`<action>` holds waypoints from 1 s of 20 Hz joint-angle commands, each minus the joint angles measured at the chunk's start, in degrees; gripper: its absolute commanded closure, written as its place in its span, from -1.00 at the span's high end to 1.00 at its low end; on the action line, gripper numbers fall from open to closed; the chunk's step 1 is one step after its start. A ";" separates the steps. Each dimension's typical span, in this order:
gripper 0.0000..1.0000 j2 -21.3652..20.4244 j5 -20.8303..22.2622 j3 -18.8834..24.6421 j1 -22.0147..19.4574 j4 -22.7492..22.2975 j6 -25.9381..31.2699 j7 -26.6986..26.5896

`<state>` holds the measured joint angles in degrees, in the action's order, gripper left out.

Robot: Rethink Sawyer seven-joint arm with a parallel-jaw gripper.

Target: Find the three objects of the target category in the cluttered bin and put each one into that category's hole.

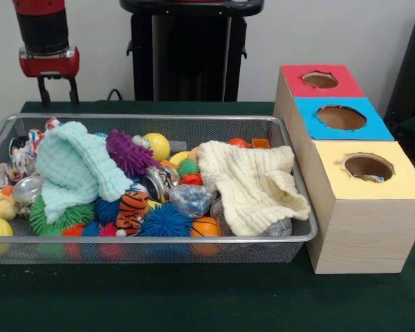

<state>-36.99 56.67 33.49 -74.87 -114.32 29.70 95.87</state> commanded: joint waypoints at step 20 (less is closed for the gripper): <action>1.00 -0.11 -0.65 5.83 2.65 7.23 6.29 -12.78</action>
<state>-39.70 53.12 37.18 -74.52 -112.45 34.02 95.87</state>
